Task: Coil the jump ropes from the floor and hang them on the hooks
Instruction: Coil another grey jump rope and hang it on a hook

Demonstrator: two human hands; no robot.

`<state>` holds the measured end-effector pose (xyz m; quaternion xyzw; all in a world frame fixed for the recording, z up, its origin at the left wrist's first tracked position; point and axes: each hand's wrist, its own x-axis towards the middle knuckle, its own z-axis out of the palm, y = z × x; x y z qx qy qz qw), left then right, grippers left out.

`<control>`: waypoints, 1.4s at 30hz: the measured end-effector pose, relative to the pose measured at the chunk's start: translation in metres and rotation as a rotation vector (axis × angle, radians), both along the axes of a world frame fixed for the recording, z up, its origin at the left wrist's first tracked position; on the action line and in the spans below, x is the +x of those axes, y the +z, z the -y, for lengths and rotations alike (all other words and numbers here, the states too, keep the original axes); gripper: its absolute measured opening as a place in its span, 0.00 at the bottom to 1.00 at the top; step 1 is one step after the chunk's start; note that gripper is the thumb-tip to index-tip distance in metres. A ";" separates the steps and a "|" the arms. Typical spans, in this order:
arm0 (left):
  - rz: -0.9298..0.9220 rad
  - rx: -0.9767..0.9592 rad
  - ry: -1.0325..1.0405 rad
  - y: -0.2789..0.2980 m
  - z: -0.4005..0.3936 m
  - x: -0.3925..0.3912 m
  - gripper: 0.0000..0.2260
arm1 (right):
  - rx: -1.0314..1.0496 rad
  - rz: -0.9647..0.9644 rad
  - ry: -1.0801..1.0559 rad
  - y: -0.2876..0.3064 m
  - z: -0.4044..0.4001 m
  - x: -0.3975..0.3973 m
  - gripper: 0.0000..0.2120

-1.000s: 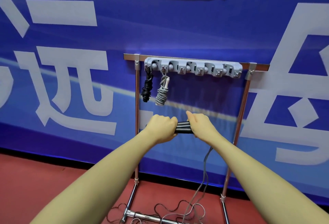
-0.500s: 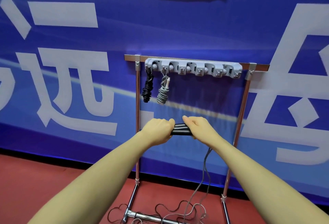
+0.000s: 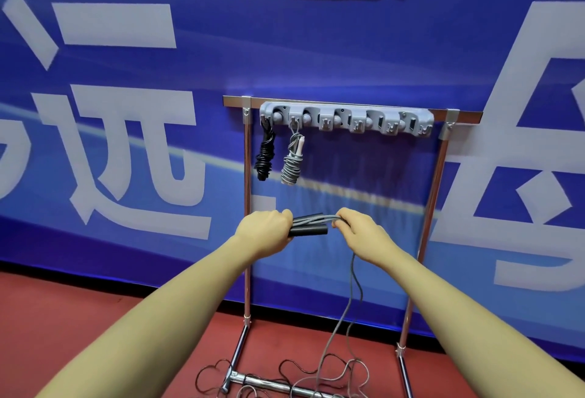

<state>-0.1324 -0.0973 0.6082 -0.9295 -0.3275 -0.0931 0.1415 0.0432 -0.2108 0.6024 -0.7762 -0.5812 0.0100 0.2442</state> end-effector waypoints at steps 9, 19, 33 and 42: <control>0.201 -0.054 -0.060 0.004 0.013 0.010 0.09 | 0.013 -0.136 -0.022 -0.001 -0.008 -0.001 0.13; 0.236 -0.172 0.142 -0.010 0.006 0.021 0.07 | -0.105 0.084 0.107 0.017 0.005 -0.003 0.05; -0.143 0.120 -0.211 0.004 0.013 0.017 0.09 | 0.213 -0.310 -0.031 0.036 -0.008 -0.006 0.10; 0.222 0.277 -0.553 0.013 0.005 0.013 0.07 | 0.159 -0.393 0.031 0.019 -0.006 0.001 0.07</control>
